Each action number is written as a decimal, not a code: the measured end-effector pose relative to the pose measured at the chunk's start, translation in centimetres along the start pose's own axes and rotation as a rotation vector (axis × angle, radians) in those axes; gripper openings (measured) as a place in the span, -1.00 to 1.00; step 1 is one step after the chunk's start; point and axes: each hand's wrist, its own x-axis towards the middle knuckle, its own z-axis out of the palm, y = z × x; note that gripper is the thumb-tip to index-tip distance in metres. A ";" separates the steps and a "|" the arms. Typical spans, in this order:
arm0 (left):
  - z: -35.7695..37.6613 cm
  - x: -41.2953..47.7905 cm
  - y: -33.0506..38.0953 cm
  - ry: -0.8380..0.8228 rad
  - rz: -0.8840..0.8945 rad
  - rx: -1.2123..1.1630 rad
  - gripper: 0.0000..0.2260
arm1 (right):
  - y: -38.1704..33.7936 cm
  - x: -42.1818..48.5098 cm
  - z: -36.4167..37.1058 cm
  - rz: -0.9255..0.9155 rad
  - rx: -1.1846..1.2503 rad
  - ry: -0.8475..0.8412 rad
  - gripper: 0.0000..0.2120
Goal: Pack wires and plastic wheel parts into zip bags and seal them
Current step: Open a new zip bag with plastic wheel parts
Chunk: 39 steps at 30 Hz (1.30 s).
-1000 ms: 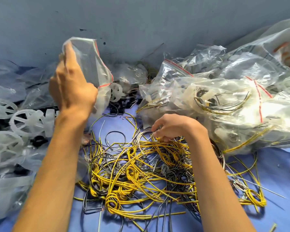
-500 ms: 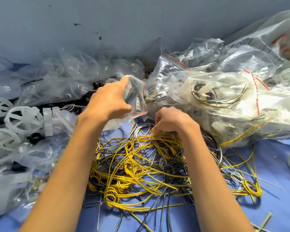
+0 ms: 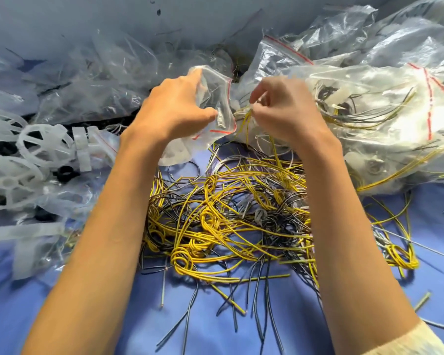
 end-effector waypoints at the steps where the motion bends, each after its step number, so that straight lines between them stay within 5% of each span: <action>1: 0.0 0.1 0.0 -0.002 0.006 -0.008 -0.57 | -0.2 0.1 -0.2 -0.033 0.002 0.050 -0.77; 8: -0.5 -0.1 1.0 -0.019 -0.014 -0.033 -0.58 | -1.7 0.6 -1.3 -0.203 0.140 0.275 -0.80; 11: -0.5 -0.2 1.2 -0.044 0.031 -0.024 -0.69 | -2.2 0.4 -1.1 -0.263 0.247 0.239 -0.83; 19: -1.1 -1.2 2.3 -0.207 0.031 -0.129 -0.58 | -3.2 0.2 0.1 -0.328 0.537 0.163 -0.79; 22: -1.1 -1.7 2.2 -0.170 -0.015 -0.200 -0.67 | -4.0 0.0 0.5 -0.357 0.598 0.081 -0.69; 27: -0.7 -1.4 2.1 -0.040 -0.049 -0.217 -0.47 | -4.5 -0.3 0.5 -0.383 0.679 0.001 -0.57; 32: -1.0 -1.1 1.8 0.041 -0.003 -0.184 -0.50 | -4.4 -0.5 0.2 -0.368 0.639 -0.011 -0.65; 37: -0.8 -1.2 1.6 0.031 0.036 -0.246 -0.60 | -3.5 -0.2 1.1 -0.390 0.351 0.085 -0.73; 39: -0.7 -1.1 1.5 -0.021 0.031 -0.275 -0.67 | -3.4 -0.1 1.1 -0.318 0.455 0.096 -0.73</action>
